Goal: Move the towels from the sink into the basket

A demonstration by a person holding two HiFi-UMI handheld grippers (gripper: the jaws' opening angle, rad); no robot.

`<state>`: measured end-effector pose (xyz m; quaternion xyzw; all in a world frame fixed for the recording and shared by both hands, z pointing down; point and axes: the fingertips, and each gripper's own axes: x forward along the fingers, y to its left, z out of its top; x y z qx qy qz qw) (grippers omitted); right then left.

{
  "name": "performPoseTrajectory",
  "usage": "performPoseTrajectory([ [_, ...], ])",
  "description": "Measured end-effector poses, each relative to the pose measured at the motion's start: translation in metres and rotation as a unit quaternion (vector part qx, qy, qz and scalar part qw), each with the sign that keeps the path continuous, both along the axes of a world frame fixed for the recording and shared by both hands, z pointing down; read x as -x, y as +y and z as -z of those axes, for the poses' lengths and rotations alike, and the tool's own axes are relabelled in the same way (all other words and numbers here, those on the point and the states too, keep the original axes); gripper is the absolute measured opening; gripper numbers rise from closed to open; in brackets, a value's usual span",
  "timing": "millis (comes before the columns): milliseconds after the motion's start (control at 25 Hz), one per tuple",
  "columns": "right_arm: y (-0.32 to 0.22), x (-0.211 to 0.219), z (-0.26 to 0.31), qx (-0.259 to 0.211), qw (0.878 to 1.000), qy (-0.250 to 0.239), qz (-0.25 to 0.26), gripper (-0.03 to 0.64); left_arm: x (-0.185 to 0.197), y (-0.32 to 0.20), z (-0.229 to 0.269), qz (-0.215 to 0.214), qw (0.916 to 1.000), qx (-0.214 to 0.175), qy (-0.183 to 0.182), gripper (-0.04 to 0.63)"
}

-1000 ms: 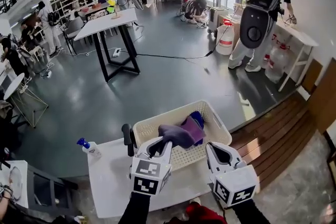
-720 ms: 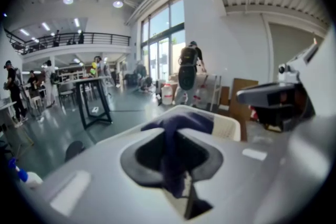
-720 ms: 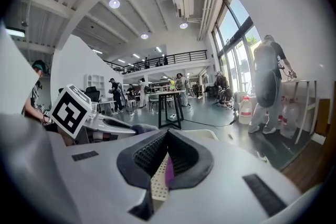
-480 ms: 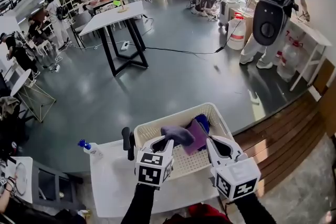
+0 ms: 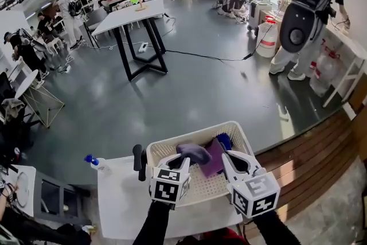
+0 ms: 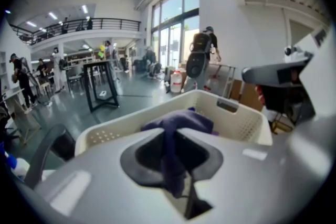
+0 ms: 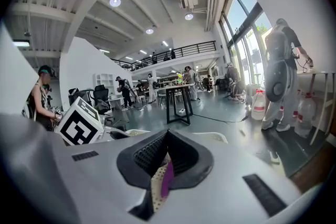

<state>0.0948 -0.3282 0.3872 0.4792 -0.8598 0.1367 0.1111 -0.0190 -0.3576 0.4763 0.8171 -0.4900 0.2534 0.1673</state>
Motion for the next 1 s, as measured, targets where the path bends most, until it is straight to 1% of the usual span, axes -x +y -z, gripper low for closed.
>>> performPoseTrajectory([
  [160, -0.010, 0.003, -0.002, 0.003, 1.000, -0.002, 0.008, 0.008, 0.001, -0.009, -0.010, 0.004, 0.9999, 0.011, -0.007, 0.063],
  [440, -0.018, 0.010, -0.009, 0.015, 1.000, 0.000, 0.024, 0.008, 0.001, -0.019, -0.037, 0.011, 0.9988, 0.045, -0.017, 0.063],
  [800, -0.021, 0.010, -0.021, 0.036, 0.999, 0.004, 0.031, 0.008, -0.004, -0.026, -0.059, 0.019, 0.9973, 0.068, -0.020, 0.063],
  [1000, -0.023, 0.010, -0.022, 0.037, 0.999, 0.003, 0.032, 0.008, -0.002, -0.030, -0.070, 0.023, 0.9964, 0.077, -0.030, 0.064],
])
